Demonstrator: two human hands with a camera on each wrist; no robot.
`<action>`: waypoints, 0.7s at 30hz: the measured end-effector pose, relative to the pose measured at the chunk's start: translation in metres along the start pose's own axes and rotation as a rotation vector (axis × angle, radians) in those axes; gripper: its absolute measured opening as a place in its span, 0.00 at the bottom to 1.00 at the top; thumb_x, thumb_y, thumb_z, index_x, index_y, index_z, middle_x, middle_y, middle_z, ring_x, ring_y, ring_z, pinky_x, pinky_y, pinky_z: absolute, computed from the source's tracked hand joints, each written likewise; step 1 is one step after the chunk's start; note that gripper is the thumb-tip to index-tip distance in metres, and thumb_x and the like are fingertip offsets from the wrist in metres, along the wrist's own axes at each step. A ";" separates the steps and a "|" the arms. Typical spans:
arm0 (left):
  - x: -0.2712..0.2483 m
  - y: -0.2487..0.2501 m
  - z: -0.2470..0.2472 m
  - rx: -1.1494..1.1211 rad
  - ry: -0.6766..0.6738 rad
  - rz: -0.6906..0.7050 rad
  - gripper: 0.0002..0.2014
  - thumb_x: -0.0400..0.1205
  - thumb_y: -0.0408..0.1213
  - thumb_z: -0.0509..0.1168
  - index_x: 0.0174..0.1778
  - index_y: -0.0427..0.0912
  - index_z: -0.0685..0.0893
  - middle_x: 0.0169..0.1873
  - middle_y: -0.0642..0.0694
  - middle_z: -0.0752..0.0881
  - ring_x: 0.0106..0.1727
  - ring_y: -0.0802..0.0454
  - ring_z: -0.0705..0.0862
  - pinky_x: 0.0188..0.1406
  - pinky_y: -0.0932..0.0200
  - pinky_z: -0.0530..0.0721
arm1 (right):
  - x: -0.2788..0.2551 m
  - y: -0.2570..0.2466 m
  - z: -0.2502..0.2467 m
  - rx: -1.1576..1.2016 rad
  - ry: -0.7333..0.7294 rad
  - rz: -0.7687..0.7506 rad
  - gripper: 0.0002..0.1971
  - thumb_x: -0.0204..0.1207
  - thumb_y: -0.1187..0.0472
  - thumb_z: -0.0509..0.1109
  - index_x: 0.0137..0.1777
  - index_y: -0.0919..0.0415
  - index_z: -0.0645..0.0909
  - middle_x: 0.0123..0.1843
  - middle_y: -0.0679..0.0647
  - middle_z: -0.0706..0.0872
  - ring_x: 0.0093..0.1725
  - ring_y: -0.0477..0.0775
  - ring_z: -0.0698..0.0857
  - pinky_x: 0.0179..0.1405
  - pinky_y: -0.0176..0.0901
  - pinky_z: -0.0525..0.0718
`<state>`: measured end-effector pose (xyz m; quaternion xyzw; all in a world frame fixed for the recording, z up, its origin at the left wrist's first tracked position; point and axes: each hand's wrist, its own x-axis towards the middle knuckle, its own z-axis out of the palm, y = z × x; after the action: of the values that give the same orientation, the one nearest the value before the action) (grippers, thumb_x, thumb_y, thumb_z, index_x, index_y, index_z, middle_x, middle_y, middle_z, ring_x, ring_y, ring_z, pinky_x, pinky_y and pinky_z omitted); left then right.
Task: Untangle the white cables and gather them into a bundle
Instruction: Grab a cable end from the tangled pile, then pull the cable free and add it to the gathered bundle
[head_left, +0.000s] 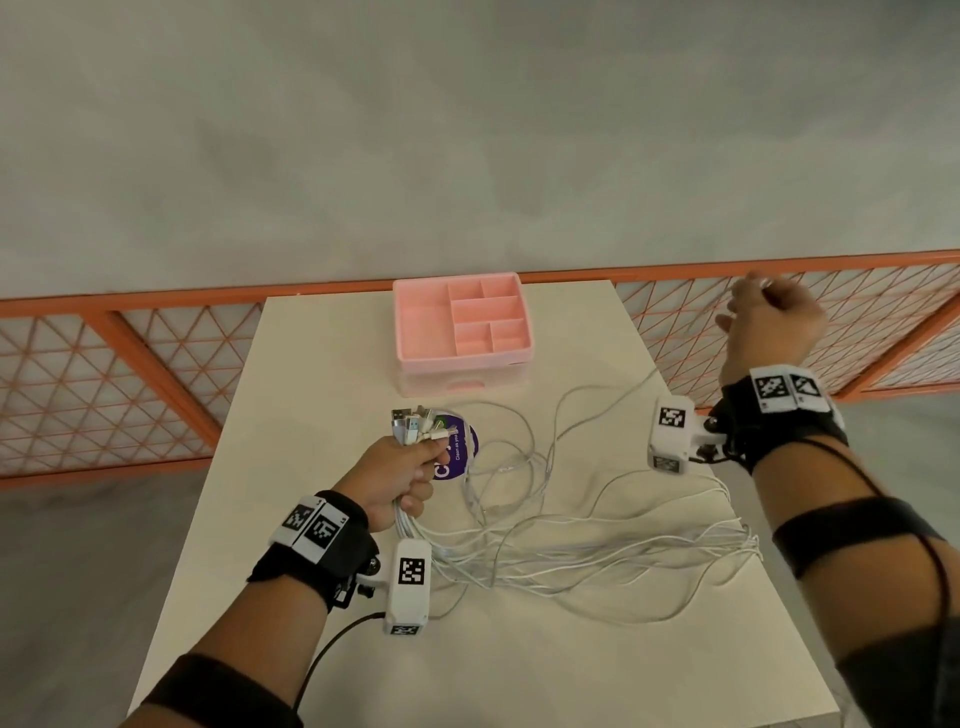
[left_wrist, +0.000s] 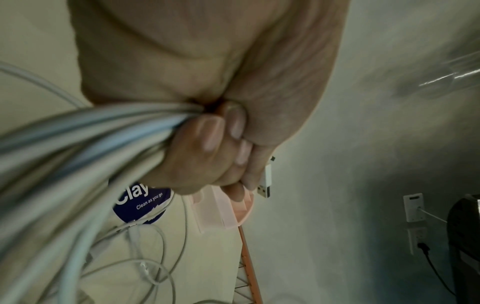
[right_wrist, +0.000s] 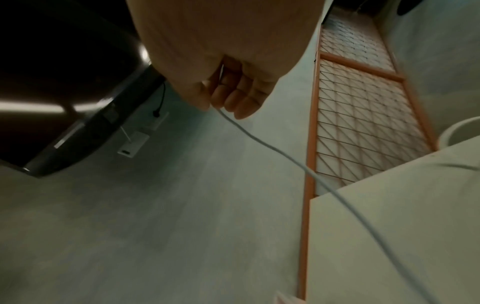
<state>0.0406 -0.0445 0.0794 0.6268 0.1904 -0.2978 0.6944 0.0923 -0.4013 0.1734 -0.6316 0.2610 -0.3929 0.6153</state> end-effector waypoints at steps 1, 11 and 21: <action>0.000 0.000 0.000 -0.004 0.005 0.004 0.14 0.87 0.42 0.65 0.40 0.38 0.80 0.19 0.52 0.64 0.17 0.59 0.59 0.14 0.69 0.56 | 0.003 -0.008 0.002 0.046 -0.001 -0.016 0.07 0.77 0.64 0.71 0.53 0.63 0.87 0.46 0.53 0.90 0.39 0.45 0.88 0.42 0.43 0.91; 0.006 0.005 0.004 -0.095 0.036 0.143 0.14 0.88 0.41 0.65 0.39 0.39 0.80 0.20 0.52 0.65 0.17 0.59 0.59 0.14 0.68 0.57 | -0.031 -0.053 0.029 0.211 -0.369 -0.127 0.05 0.79 0.61 0.73 0.47 0.58 0.79 0.35 0.63 0.87 0.30 0.64 0.86 0.29 0.49 0.87; -0.002 0.020 0.022 -0.234 0.016 0.275 0.15 0.86 0.43 0.67 0.35 0.42 0.77 0.20 0.52 0.65 0.19 0.58 0.59 0.17 0.66 0.58 | -0.134 0.006 0.084 -0.117 -0.931 -0.045 0.11 0.84 0.65 0.64 0.56 0.53 0.87 0.27 0.46 0.78 0.26 0.51 0.71 0.27 0.46 0.72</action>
<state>0.0497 -0.0655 0.0993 0.5642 0.1417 -0.1711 0.7952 0.0870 -0.2449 0.1497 -0.7797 -0.0348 -0.0656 0.6217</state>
